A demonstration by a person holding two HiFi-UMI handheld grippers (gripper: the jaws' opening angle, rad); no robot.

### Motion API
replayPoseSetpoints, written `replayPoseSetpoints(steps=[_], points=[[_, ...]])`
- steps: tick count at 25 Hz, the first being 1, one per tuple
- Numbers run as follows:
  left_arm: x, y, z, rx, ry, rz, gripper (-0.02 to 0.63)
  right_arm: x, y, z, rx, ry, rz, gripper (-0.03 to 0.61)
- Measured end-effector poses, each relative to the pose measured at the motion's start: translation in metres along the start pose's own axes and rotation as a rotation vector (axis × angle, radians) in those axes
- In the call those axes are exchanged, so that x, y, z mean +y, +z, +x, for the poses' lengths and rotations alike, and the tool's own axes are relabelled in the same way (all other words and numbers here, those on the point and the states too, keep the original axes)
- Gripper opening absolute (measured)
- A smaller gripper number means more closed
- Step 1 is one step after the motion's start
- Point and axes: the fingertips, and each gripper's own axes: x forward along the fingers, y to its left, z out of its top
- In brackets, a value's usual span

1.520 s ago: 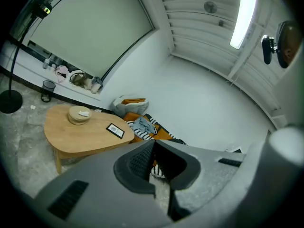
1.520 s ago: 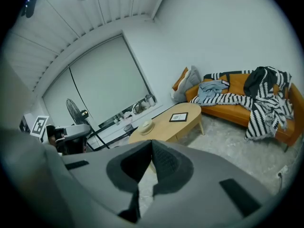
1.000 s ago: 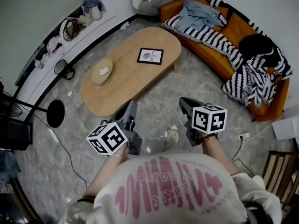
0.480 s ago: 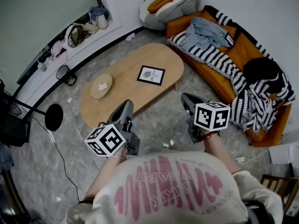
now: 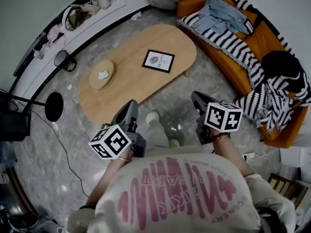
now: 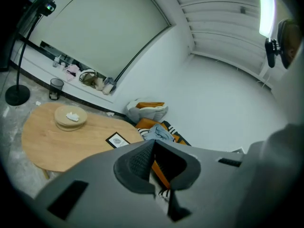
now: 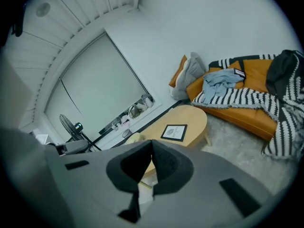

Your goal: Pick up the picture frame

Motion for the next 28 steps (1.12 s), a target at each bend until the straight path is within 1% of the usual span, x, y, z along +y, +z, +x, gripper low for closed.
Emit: replayPoseSetpoints(steps=[4, 8, 11, 14, 17, 21, 24, 28], points=[[0.02, -0.013, 0.031, 0.09, -0.019, -0.031, 0.003, -0.017, -0.014, 0.028, 0.054, -0.027, 0.042, 0.005], [0.045, -0.015, 0.076, 0.167, -0.045, -0.044, 0.003, -0.033, -0.018, 0.066, 0.099, -0.064, 0.101, 0.005], [0.064, -0.004, 0.115, 0.22, -0.058, -0.057, 0.003, -0.036, -0.016, 0.098, 0.134, -0.081, 0.147, 0.005], [0.082, 0.018, 0.153, 0.252, -0.069, -0.053, 0.003, -0.041, 0.0, 0.134, 0.158, -0.092, 0.187, 0.005], [0.103, 0.045, 0.19, 0.269, -0.066, -0.03, 0.003, -0.05, 0.026, 0.175, 0.143, -0.09, 0.242, 0.005], [0.125, 0.074, 0.228, 0.292, -0.071, -0.01, 0.003, -0.063, 0.053, 0.221, 0.125, -0.11, 0.306, 0.005], [0.143, 0.088, 0.248, 0.32, -0.055, 0.023, 0.003, -0.074, 0.062, 0.249, 0.105, -0.147, 0.357, 0.005], [0.167, 0.087, 0.265, 0.353, -0.027, -0.006, 0.003, -0.095, 0.058, 0.285, 0.056, -0.207, 0.458, 0.005]])
